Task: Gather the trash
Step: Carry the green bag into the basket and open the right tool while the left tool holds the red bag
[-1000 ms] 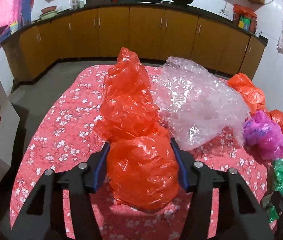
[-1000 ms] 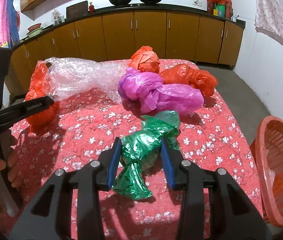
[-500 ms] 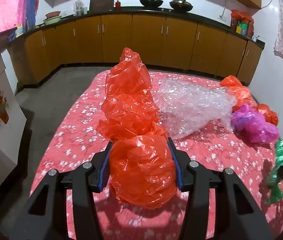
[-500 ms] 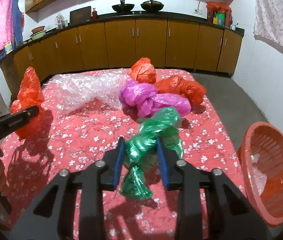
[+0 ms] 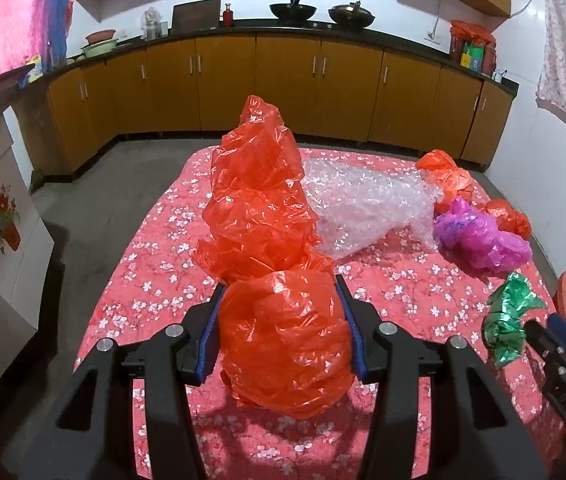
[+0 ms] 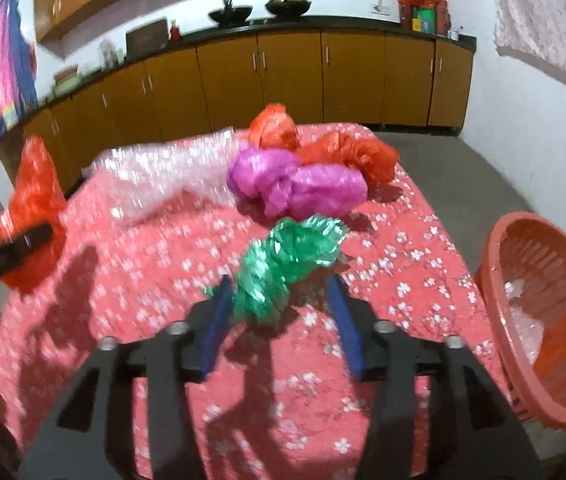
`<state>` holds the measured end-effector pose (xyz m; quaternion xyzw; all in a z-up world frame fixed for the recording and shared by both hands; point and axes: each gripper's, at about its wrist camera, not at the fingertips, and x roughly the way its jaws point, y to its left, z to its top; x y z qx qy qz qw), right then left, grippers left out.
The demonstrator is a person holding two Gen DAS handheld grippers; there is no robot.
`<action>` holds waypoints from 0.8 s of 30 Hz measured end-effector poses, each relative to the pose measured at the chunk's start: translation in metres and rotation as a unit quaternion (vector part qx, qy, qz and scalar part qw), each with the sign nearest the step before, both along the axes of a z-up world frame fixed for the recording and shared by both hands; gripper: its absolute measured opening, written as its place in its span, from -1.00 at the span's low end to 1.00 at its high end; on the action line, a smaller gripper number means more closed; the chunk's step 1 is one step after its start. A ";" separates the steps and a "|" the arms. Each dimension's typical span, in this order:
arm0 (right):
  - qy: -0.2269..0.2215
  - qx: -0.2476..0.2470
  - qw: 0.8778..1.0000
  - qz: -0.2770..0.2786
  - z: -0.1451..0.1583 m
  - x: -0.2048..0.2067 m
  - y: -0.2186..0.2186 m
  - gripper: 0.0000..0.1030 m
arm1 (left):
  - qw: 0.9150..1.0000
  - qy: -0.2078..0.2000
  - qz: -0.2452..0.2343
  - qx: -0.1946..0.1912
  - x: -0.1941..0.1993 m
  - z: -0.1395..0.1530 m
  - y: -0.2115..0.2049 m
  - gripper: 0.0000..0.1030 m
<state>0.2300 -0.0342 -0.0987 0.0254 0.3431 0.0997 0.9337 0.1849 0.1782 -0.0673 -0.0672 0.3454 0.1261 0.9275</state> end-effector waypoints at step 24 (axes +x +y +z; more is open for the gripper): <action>0.001 -0.050 0.999 -0.017 0.001 0.009 -0.008 -0.32 | 1.000 -0.006 -0.022 0.007 -0.003 0.008 -0.019 -0.01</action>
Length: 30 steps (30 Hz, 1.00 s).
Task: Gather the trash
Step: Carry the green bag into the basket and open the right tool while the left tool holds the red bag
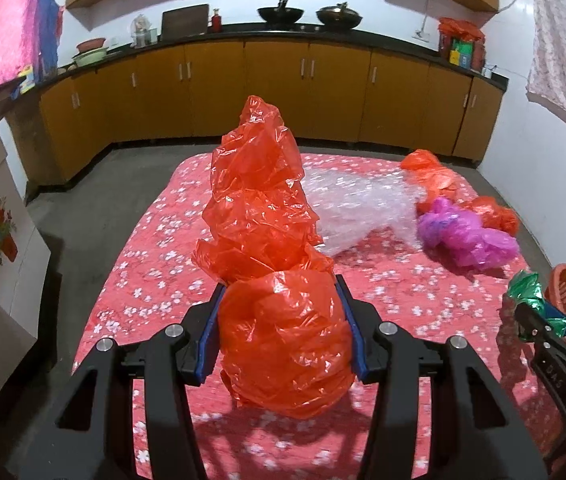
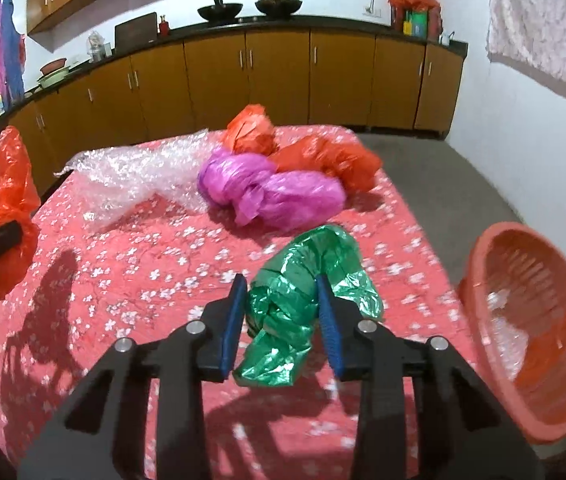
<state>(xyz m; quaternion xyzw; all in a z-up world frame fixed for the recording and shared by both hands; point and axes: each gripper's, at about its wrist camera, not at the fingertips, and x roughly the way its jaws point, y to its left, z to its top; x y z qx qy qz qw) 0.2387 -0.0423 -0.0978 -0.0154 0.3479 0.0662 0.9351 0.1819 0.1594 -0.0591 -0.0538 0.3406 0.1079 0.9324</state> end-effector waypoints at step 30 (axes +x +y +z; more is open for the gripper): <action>-0.094 -0.034 0.988 -0.119 0.078 -0.099 -0.176 -0.32 | 0.974 -0.032 -0.223 0.016 -0.027 0.043 -0.202 -0.01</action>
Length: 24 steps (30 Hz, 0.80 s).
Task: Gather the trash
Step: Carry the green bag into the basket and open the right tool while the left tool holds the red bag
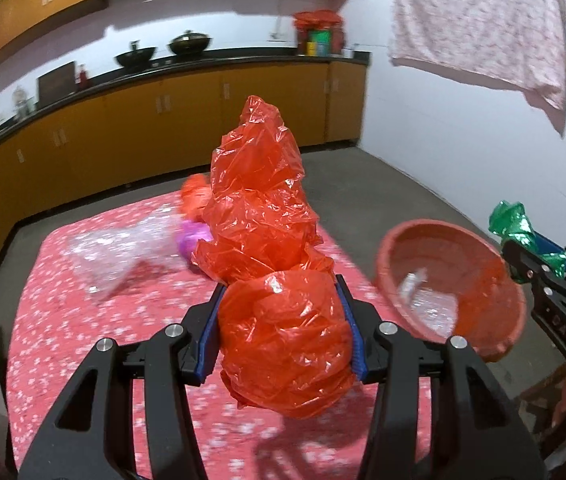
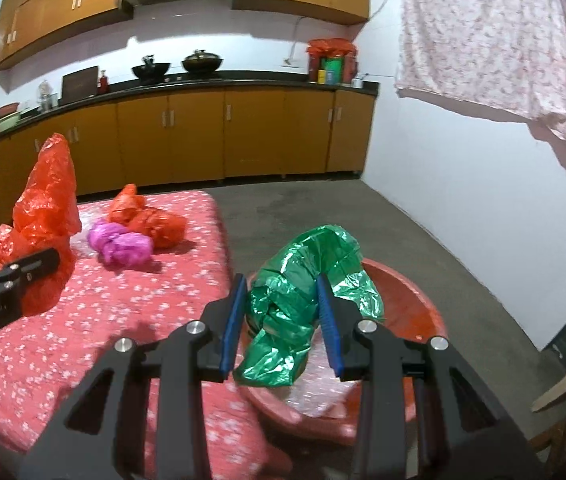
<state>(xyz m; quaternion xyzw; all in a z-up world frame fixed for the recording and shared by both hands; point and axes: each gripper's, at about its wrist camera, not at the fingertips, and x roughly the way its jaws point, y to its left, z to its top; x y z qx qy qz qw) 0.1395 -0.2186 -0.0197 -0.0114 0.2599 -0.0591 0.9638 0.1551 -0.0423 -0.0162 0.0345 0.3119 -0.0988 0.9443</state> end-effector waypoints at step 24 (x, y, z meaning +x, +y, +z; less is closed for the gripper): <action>0.009 0.026 0.997 -0.069 -0.016 0.000 -0.082 -0.32 | 0.992 0.013 -0.122 -0.006 0.011 -0.012 -0.102 -0.01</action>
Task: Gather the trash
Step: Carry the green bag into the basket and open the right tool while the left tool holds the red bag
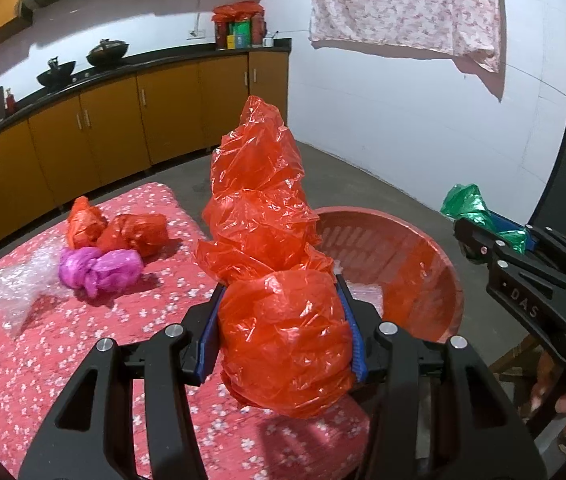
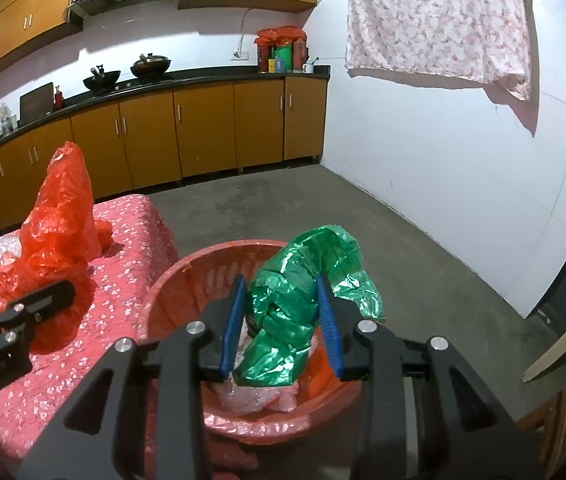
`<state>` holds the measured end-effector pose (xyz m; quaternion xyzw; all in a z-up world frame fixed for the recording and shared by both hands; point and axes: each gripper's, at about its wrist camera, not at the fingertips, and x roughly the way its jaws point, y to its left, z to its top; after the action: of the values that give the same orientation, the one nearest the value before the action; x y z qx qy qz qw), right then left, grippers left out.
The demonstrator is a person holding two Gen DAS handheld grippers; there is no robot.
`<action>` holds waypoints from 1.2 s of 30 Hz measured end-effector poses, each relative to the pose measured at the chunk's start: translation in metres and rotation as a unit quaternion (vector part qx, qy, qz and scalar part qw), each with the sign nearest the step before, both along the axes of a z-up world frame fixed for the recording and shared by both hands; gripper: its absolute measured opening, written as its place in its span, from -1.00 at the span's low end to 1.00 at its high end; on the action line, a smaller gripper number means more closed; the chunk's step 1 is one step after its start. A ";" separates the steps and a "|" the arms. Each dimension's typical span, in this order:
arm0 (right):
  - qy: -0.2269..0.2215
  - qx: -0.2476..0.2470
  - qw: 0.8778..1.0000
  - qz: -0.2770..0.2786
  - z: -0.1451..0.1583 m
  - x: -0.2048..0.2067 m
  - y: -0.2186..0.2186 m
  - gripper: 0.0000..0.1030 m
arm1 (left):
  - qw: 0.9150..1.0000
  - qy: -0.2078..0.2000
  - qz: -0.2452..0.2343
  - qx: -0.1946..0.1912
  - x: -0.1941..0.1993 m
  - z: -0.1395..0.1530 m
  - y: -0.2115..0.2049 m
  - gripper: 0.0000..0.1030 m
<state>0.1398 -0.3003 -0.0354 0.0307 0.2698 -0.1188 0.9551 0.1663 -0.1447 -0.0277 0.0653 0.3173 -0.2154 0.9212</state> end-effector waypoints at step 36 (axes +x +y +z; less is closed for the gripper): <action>-0.023 0.077 0.997 0.008 -0.009 0.033 -0.047 -0.08 | 0.997 0.058 -0.045 0.001 0.045 -0.043 -0.056 0.31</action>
<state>0.1725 -0.3474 -0.0443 0.1051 0.2562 -0.0891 0.9567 0.2112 -0.2005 -0.0708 0.0677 0.3674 -0.2601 0.8904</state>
